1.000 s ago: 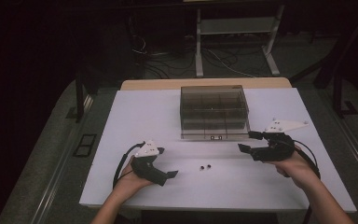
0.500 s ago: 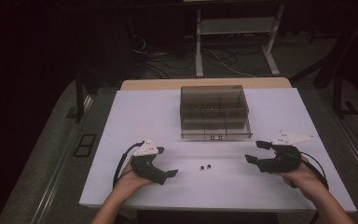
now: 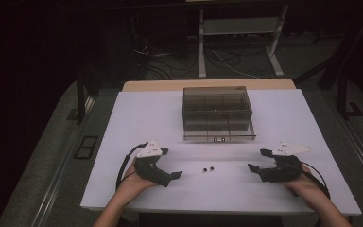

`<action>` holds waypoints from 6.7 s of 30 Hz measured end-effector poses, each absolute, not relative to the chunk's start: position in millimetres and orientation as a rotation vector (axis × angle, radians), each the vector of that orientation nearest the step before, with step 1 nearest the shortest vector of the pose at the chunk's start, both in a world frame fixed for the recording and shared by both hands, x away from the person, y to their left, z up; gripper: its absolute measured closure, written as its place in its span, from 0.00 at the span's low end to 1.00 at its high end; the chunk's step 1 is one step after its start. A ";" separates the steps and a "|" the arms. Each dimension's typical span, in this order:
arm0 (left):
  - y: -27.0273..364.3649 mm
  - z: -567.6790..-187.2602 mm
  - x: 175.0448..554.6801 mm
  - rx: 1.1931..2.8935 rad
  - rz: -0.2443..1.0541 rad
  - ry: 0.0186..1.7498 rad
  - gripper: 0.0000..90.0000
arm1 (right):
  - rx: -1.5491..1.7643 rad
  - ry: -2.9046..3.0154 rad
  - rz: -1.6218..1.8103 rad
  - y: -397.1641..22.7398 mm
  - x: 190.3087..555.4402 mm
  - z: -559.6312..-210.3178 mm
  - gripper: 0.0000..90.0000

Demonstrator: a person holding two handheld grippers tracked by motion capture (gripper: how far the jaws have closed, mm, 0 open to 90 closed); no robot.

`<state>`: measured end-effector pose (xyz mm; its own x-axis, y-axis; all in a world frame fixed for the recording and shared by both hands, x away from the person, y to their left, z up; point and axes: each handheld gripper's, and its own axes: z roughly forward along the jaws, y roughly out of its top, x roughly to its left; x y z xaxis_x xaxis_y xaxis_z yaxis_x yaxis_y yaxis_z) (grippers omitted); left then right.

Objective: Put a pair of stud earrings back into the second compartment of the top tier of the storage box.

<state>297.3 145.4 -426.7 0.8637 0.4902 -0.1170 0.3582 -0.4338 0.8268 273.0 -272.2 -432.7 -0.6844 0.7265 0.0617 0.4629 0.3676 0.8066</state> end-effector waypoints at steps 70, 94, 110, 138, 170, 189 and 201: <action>57.5 -445.3 315.1 2.190 0.021 0.569 0.74 | 1.028 2.360 1.192 -272.8 265.5 -447.1 0.23; 52.5 -453.1 312.3 2.252 0.036 0.515 0.87 | 1.024 2.370 1.177 -271.5 265.6 -448.4 0.23; 74.8 -438.5 314.8 2.194 0.002 0.523 0.88 | 1.014 2.381 1.171 -270.2 264.9 -449.0 0.23; 89.5 -398.1 332.1 2.154 0.013 0.498 0.88 | 1.025 2.369 1.177 -270.0 265.4 -448.4 0.23; 61.2 -356.8 371.6 2.110 0.031 0.413 0.88 | 1.031 2.371 1.175 -269.7 265.2 -448.5 0.23; 44.6 -355.7 397.8 2.122 0.060 0.402 0.88 | 1.027 2.374 1.172 -269.3 265.0 -448.8 0.23; 35.8 -368.2 401.2 2.134 0.071 0.421 0.88 | 1.024 2.381 1.173 -269.0 264.6 -448.9 0.23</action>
<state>401.2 35.8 -368.2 0.9395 0.3249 -0.1088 0.2710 -0.5104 0.8161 264.6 -269.0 -448.9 -0.7028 0.7099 0.0453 0.4685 0.4140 0.7804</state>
